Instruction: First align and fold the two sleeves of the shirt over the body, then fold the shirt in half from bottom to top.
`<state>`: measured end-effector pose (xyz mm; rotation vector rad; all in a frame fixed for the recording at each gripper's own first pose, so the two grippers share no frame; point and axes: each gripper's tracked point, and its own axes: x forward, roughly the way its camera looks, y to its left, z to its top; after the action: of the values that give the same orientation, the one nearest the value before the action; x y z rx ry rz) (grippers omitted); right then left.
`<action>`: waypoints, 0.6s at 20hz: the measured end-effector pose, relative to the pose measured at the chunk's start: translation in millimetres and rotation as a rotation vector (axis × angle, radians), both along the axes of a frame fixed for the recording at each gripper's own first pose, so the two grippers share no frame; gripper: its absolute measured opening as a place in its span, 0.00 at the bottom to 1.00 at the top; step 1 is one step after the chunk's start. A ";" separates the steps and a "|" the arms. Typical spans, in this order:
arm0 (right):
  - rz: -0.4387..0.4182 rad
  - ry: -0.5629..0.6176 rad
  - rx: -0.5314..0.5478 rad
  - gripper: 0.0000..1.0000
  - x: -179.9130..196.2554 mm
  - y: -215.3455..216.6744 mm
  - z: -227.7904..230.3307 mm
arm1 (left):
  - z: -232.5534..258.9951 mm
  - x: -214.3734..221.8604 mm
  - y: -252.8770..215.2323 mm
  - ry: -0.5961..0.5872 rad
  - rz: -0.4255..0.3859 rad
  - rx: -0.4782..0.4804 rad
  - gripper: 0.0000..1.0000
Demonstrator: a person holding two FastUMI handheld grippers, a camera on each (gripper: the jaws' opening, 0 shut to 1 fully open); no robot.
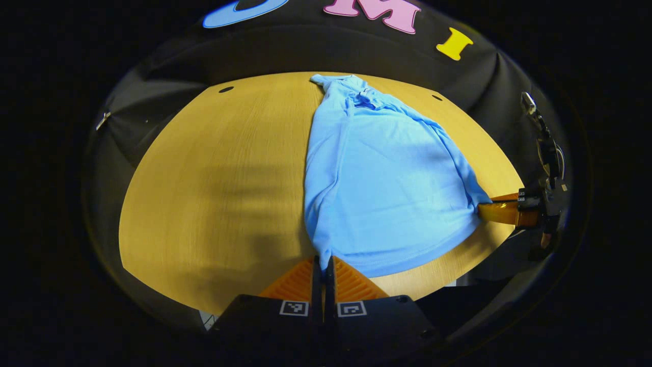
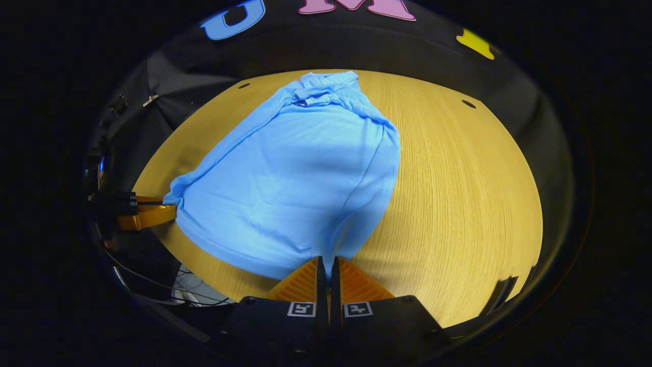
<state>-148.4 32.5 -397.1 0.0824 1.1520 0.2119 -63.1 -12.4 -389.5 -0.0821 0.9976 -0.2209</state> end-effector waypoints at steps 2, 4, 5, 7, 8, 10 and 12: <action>-0.031 -0.041 0.024 0.05 11.8 -2.3 15.5 | 12.1 6.5 0.9 -0.029 -0.002 0.000 0.06; -0.059 -0.086 0.053 0.05 29.4 -4.4 32.9 | 31.7 21.7 0.1 -0.072 0.009 -0.017 0.06; -0.077 -0.115 0.072 0.05 43.0 -5.8 44.0 | 43.7 33.3 -1.1 -0.098 0.021 -0.029 0.06; -0.108 -0.168 0.099 0.05 70.9 -11.3 64.2 | 74.0 60.0 -2.2 -0.164 0.041 -0.052 0.06; -0.122 -0.199 0.113 0.05 86.7 -12.9 74.2 | 88.7 77.0 -2.4 -0.197 0.049 -0.062 0.06; -0.146 -0.253 0.132 0.05 124.5 -20.1 94.0 | 119.2 114.2 -3.2 -0.262 0.071 -0.087 0.06; -0.166 -0.307 0.142 0.05 163.2 -27.7 109.0 | 138.0 150.7 -0.9 -0.305 0.091 -0.100 0.06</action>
<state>14.9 4.8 -288.1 0.2617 0.8184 0.1524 87.6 -13.4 -251.5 -0.1795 0.6774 -0.1938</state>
